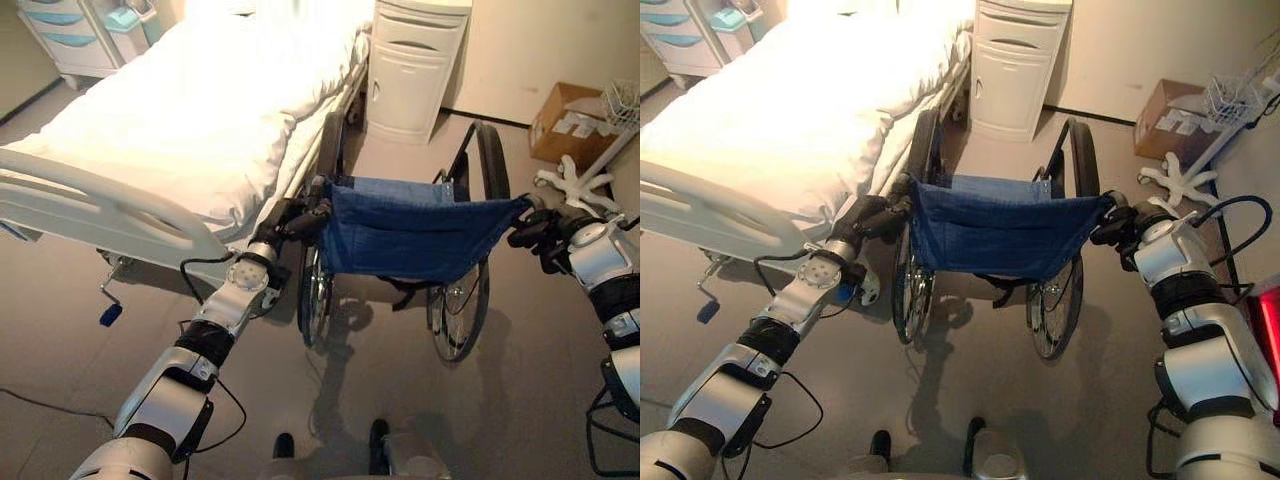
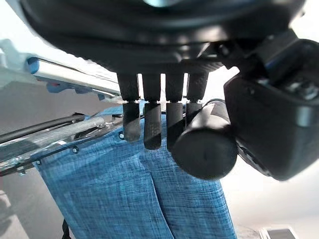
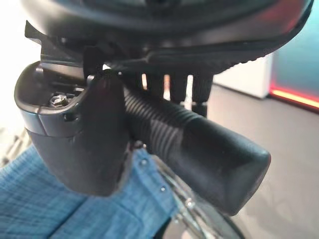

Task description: Push the wheelchair next to the bed

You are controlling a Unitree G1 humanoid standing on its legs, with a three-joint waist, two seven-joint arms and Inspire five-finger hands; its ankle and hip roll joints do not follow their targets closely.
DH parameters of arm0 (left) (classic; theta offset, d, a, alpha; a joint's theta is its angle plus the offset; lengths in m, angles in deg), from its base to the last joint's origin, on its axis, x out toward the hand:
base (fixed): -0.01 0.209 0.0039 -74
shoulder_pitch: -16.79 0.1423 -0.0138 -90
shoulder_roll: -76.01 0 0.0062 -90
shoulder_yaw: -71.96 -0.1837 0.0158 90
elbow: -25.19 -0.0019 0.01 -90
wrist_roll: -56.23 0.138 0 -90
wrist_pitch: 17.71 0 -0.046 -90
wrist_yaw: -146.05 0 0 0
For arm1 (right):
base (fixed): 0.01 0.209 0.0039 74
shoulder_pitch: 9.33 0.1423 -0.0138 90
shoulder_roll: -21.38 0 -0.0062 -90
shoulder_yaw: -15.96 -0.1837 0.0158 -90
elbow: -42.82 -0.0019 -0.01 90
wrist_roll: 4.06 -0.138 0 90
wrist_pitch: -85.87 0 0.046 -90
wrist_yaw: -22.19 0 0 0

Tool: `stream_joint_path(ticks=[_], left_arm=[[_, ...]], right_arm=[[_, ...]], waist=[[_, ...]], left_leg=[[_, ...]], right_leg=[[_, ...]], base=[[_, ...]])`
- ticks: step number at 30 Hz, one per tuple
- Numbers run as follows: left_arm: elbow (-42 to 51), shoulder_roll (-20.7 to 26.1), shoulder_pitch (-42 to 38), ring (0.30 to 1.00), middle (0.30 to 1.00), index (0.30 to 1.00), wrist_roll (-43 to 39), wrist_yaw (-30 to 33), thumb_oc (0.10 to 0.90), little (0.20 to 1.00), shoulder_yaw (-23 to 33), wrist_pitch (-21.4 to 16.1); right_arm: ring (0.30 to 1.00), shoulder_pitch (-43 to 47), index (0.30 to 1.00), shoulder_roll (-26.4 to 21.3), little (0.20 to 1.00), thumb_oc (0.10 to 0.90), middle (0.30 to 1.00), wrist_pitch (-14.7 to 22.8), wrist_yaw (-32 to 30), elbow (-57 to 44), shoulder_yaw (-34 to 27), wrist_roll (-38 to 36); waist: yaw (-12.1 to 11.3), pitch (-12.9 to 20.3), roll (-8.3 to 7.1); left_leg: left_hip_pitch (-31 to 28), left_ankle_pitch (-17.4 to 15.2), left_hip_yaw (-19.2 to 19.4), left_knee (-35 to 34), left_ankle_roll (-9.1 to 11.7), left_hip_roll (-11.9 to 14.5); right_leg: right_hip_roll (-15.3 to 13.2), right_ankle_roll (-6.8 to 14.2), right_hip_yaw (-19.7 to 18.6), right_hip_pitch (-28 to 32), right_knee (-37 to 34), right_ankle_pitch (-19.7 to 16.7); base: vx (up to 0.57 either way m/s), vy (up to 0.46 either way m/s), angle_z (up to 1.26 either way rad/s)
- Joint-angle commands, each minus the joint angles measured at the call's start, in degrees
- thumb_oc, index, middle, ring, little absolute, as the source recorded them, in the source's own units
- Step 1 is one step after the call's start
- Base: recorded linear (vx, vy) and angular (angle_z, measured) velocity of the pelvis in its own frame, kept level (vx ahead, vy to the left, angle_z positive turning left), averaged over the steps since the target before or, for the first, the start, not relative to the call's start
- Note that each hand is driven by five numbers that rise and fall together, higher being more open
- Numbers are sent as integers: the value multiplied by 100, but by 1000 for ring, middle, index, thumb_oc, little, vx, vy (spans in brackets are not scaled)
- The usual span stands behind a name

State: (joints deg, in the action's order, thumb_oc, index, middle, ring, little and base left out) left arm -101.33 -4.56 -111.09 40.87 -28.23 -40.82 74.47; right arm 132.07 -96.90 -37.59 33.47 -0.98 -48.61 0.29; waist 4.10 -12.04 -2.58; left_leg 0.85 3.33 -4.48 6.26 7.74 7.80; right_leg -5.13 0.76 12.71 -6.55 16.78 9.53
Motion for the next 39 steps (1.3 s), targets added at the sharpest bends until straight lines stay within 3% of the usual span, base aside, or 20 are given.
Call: stream_joint_path(ticks=[1, 3, 5, 9, 11, 12, 13, 14, 16, 17, 20, 26, 29, 31, 34, 36, 39], left_arm=[[-244, 447, 614, 300, 300, 300, 245, 46, 400, 300, 42, 129], [-142, 391, 653, 300, 300, 300, 339, 63, 400, 300, 49, 181], [-126, 385, 690, 300, 300, 300, 376, 77, 400, 300, -2, 164], [-117, 439, 912, 300, 300, 300, 336, 109, 400, 300, 59, 193], [-145, 533, 965, 300, 300, 300, 303, 24, 400, 300, 146, 233], [-305, 571, 945, 300, 300, 300, 135, -25, 400, 300, 165, 303], [-431, 609, 904, 300, 300, 300, 172, -128, 400, 300, 156, 324], [-441, 641, 879, 300, 300, 300, 162, -165, 400, 300, 150, 389], [-388, 642, 906, 300, 300, 300, 160, -73, 400, 300, 159, 517], [-378, 651, 910, 300, 300, 300, 156, -64, 400, 300, 158, 523], [-323, 632, 822, 300, 300, 300, 122, 177, 400, 300, 153, 478], [-325, 345, 931, 300, 300, 300, 317, 452, 400, 300, 73, 235], [-336, 295, 1007, 300, 300, 300, 410, 448, 400, 300, 84, 181], [-308, 273, 1108, 300, 300, 300, 539, 409, 400, 300, 92, 148], [-130, 367, 1160, 300, 300, 300, 501, 454, 400, 300, 145, 194], [-3, 464, 1153, 300, 300, 300, 446, 469, 400, 300, 185, 191], [40, 484, 1106, 300, 300, 300, 391, 482, 400, 300, 196, 181]], right_arm=[[300, -732, 300, 817, 300, 400, 300, 433, 606, -74, 588, -382], [300, -701, 300, 872, 300, 400, 300, 281, 436, -184, 599, -421], [300, -671, 300, 948, 300, 400, 300, 174, 293, -245, 651, -432], [300, -633, 300, 956, 300, 400, 300, 250, 497, -245, 665, -256], [300, -635, 300, 910, 300, 400, 300, 345, 637, -258, 646, -126], [300, -709, 300, 924, 300, 400, 300, 445, 639, -242, 589, -135], [300, -771, 300, 975, 300, 400, 300, 441, 775, -244, 523, -45], [300, -824, 300, 992, 300, 400, 300, 405, 736, -301, 538, -105], [300, -1026, 300, 1055, 300, 400, 300, 472, 612, -453, 517, -62], [300, -1041, 300, 1063, 300, 400, 300, 473, 601, -477, 517, -66], [300, -1079, 300, 1115, 300, 400, 300, 664, 306, -610, 557, -104], [300, -1016, 300, 1223, 300, 400, 300, 1066, 157, -192, 545, -199], [300, -1064, 300, 1259, 300, 400, 300, 1156, 144, -60, 533, -250], [300, -1067, 300, 1298, 300, 400, 300, 1017, 143, -113, 578, -323], [300, -933, 300, 1283, 300, 400, 300, 722, 135, -391, 686, -423], [300, -827, 300, 1206, 300, 400, 300, 549, 105, -601, 736, -492], [300, -650, 300, 1176, 300, 400, 300, 400, 61, -648, 785, -658]], waist=[[-277, -294, 84], [-528, -522, 139], [-852, -717, 319], [-1217, -789, 390], [-1280, -731, 387], [-1279, -589, 297], [-1305, -518, 208], [-1321, -488, 158], [-1348, -435, 34], [-1353, -431, 22], [-1334, -398, -43], [-1440, -220, -68], [-1451, -164, -84], [-1361, -163, -93], [-1118, -337, 2], [-914, -522, -82], [-820, -641, -105]], left_leg=[[-326, 380, 9, 1212, -377, -17], [329, 338, 59, 881, -378, -223], [1150, 713, -14, 344, -257, -551], [1448, 849, 29, -626, -266, -861], [1490, 644, 268, -418, -339, -809], [1544, 179, 423, 297, -556, -781], [1630, -27, 467, 662, -597, -807], [1629, -153, 512, 827, -650, -791], [1428, -227, 599, 712, -770, -859], [1404, -220, 609, 688, -774, -866], [1257, -258, 605, 474, -856, -921], [1174, -343, 440, 345, -1058, -1089], [1042, -378, 330, 286, -1106, -1152], [826, -396, 171, 190, -1108, -1237], [387, -548, -77, 53, -1105, -1271], [120, -836, -183, 91, -1161, -1470], [-72, -1015, -193, 174, -1129, -1486]], right_leg=[[-1, 82, -605, 95, -486, -748], [165, 85, -712, 553, -532, -513], [477, 27, -920, 1148, -610, -281], [666, 23, -1310, 1924, -633, 61], [511, 126, -1279, 2085, -510, 196], [252, 259, -1178, 2112, -297, 183], [91, 348, -1058, 2142, -289, 107], [-17, 379, -960, 2103, -272, 70], [-324, 653, -765, 1998, -189, -459], [-342, 669, -770, 1998, -198, -484], [-621, 772, -712, 1694, -96, -1125], [-533, 806, -821, 1534, 630, -1648], [-450, 801, -852, 1362, 762, -1706], [-277, 758, -892, 1060, 398, -1441], [-116, 678, -881, -24, -39, -1270], [-124, 705, -845, -610, -762, -1542], [-162, 721, -726, -794, -1256, -1631]], base=[[352, 34, -27], [418, 86, -25], [543, 181, -21], [597, 274, -69], [447, 326, -119], [480, 346, -129], [533, 384, -106], [426, 289, -58], [329, 240, -27], [194, 209, 4], [140, 197, 0], [203, 177, -28], [252, 66, -35], [357, 11, -44], [335, -29, -29], [388, -79, -6], [441, -123, 63]])
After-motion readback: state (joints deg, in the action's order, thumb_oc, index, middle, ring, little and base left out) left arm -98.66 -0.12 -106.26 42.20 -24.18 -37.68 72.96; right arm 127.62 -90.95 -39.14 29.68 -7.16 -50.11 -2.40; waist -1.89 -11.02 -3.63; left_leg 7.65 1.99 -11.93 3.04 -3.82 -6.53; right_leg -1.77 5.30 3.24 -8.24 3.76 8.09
